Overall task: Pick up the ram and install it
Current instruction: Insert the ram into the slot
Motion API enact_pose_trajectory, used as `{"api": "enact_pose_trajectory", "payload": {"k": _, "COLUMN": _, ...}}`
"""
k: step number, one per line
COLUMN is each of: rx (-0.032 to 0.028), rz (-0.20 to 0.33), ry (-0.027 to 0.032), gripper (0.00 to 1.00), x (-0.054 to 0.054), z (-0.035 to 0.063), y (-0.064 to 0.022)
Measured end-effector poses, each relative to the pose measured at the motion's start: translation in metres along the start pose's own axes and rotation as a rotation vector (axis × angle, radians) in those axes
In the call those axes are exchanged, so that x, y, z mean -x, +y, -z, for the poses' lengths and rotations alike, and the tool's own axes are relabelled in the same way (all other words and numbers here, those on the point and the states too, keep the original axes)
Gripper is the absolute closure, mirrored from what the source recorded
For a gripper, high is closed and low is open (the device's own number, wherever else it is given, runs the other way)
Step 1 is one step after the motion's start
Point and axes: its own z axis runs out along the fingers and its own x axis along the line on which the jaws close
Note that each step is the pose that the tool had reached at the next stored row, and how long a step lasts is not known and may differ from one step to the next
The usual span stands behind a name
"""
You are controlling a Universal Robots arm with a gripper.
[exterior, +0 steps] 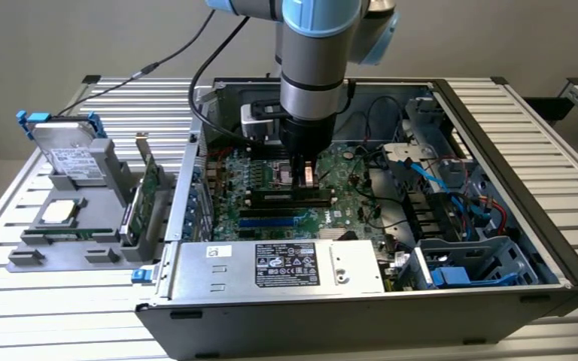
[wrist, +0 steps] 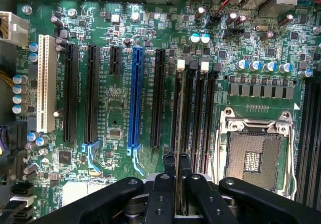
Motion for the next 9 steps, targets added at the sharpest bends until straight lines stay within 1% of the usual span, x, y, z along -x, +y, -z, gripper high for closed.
{"api": "enact_pose_trajectory", "payload": {"k": 9, "rx": 0.0029, "rz": 0.0, "ry": 0.0003, "gripper": 0.87, "x": -0.0001, "z": 0.001, "y": -0.0002}}
